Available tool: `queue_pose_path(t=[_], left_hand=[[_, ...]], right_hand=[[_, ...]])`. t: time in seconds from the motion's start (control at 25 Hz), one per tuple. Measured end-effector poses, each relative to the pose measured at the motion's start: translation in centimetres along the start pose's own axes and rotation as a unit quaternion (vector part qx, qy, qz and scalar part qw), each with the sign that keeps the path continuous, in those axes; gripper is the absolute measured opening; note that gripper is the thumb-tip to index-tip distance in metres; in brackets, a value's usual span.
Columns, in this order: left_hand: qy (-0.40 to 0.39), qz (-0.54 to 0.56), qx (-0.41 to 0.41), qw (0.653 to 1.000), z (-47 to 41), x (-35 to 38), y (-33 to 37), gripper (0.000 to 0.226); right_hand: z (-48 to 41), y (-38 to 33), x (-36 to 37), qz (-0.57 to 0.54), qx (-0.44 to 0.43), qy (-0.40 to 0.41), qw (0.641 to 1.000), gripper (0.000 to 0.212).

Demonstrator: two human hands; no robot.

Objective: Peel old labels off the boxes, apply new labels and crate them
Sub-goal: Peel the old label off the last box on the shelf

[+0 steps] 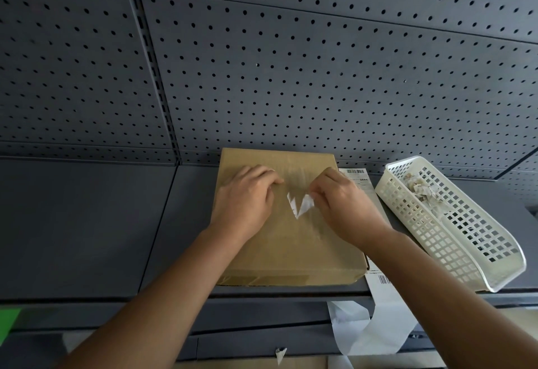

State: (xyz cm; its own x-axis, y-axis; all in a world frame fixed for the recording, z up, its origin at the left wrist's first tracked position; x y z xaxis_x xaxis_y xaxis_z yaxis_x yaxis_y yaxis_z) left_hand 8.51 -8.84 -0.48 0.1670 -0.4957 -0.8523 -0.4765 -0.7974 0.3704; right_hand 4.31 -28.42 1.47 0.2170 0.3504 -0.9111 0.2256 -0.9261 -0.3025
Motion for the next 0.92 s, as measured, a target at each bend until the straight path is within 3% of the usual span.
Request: queue_pose_path(t=[0.24,0.44,0.56,0.72,0.84,0.92], left_hand=[[-0.012,-0.005,-0.01,1.0,-0.1,-0.1,0.1,0.028],[-0.027,-0.018,-0.011,0.999,-0.2,-0.2,0.1,0.031],[-0.036,-0.018,-0.013,0.999,-0.1,-0.3,0.2,0.033],[-0.039,-0.007,-0.011,0.999,-0.1,-0.4,0.3,0.031],[-0.032,-0.01,-0.006,0.999,-0.1,-0.2,0.1,0.028],[-0.025,-0.008,-0.003,1.0,0.0,-0.2,0.1,0.028]], right_hand=[[3.3,-1.6,-1.6,-0.057,0.01,-0.005,0.998,0.007],[4.1,-3.4,-4.4,-0.23,0.063,0.011,0.971,0.01],[3.0,-2.7,-5.3,-0.275,0.117,0.011,0.954,0.014],[1.7,-1.5,-4.4,-0.262,0.173,-0.022,0.949,0.023],[1.0,-1.9,-3.1,-0.209,0.143,-0.053,0.966,0.004],[0.5,-2.3,-2.4,-0.195,0.111,-0.054,0.973,0.007]])
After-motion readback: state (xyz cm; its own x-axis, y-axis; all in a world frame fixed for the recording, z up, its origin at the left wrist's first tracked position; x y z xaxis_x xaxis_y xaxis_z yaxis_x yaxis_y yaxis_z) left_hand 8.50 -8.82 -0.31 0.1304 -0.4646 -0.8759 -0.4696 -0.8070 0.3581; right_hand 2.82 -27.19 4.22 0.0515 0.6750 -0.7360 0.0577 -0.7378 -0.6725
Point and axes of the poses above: each hand's wrist, its own z-axis away from the middle knuckle, its own x-axis out of the palm, y = z × x, the point moved 1 cm from there along -z, towards the middle knuckle, and after that the axes turned 1 degree about -y, right-handed, at the moved point
